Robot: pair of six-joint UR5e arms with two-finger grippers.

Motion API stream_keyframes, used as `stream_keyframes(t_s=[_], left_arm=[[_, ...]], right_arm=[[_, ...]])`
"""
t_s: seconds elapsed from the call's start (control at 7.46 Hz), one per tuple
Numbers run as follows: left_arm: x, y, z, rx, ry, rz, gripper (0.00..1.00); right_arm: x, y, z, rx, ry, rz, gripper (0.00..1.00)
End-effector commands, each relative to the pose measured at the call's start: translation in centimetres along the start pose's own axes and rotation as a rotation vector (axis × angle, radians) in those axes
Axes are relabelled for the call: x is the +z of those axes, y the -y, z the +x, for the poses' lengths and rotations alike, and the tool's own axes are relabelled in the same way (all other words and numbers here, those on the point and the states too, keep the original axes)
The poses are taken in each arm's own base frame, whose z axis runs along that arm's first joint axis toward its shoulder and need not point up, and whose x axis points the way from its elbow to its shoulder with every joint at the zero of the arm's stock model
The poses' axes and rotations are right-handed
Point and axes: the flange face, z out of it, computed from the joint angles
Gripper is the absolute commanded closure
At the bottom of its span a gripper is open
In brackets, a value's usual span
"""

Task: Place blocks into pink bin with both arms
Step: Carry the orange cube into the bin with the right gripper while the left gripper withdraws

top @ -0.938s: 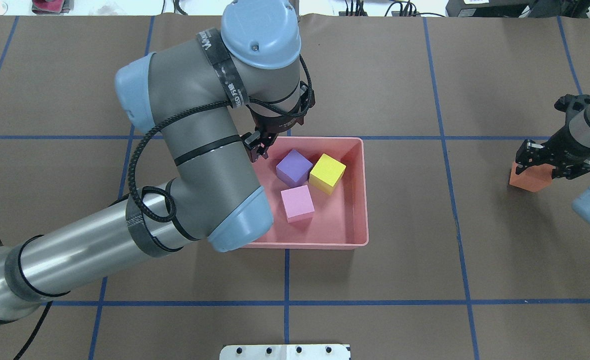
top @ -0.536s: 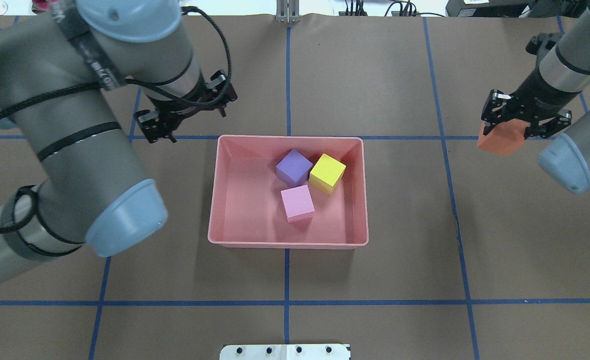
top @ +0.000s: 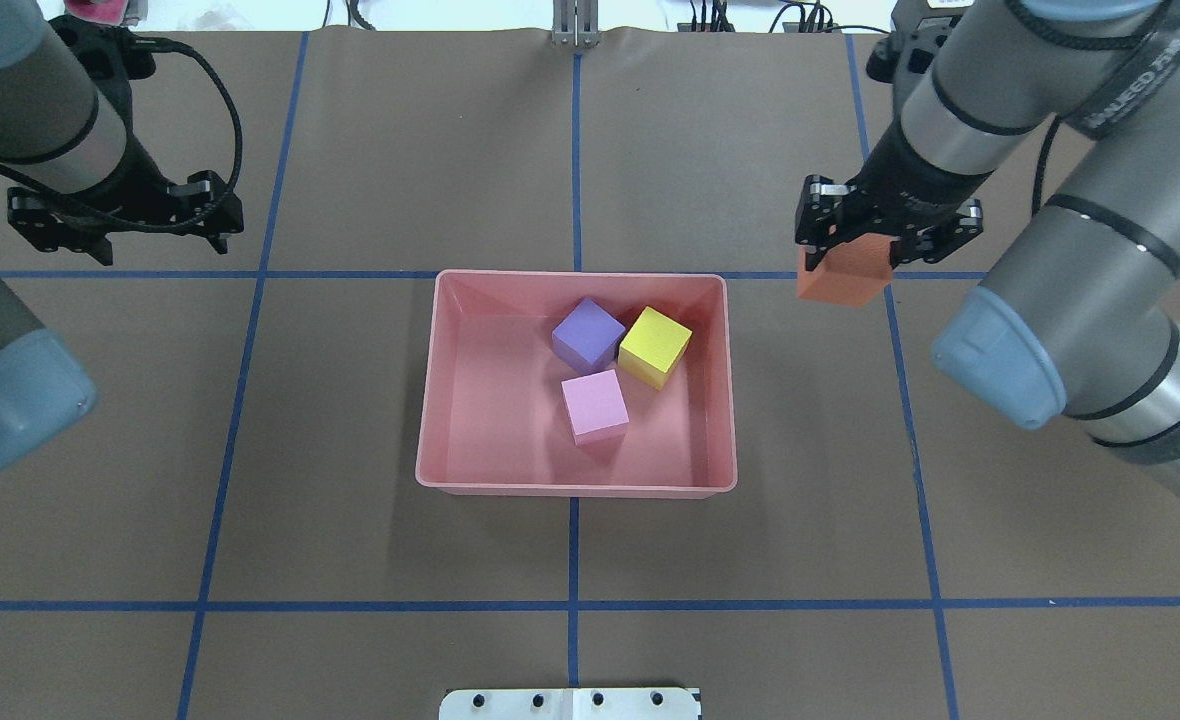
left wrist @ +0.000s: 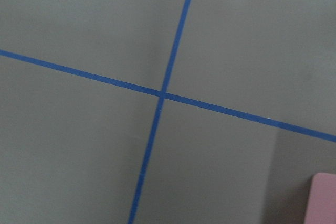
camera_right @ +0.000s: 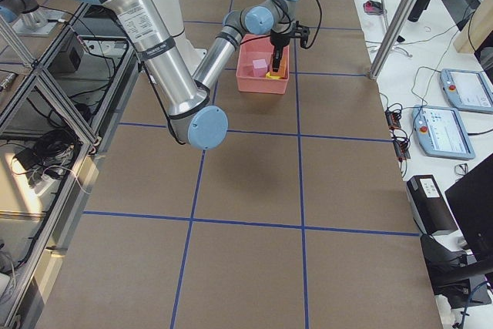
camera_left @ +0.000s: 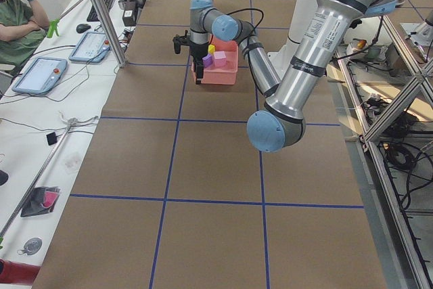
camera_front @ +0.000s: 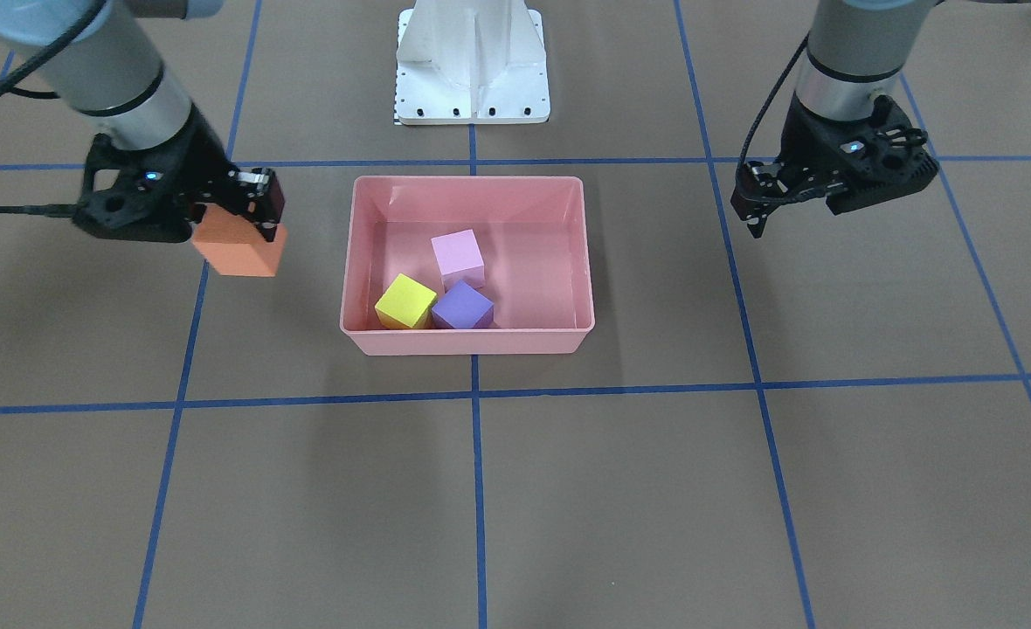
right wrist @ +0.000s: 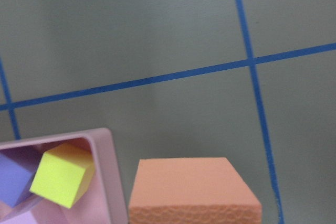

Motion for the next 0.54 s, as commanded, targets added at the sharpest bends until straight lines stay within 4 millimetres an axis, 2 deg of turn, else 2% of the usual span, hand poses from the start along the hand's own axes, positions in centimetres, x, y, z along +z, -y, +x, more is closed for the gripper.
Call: stream_keyframes(t_s=[0.0,0.13,0.27,0.4], left_arm=[[2.3,0.5,-2.7,0.019,0.006,0.004,0.00],[3.1,1.1,-3.3,0.012,0.008,0.005,0.00],[4.0,1.7,-3.3,0.010,0.009,0.007,0.00],[4.9,2.1,-3.4,0.006,0.012,0.003,0.00]], right_arm=[[3.8,-6.9,-7.1,-0.191,0.059,0.043,1.00],[5.6,-9.5,-9.5,-0.257,0.077,0.081,1.00],[6.6,-10.4,-11.5,-0.286,0.097,0.084,1.00],[7.2,-10.3,-14.2,-0.296,0.101,0.076,1.00]])
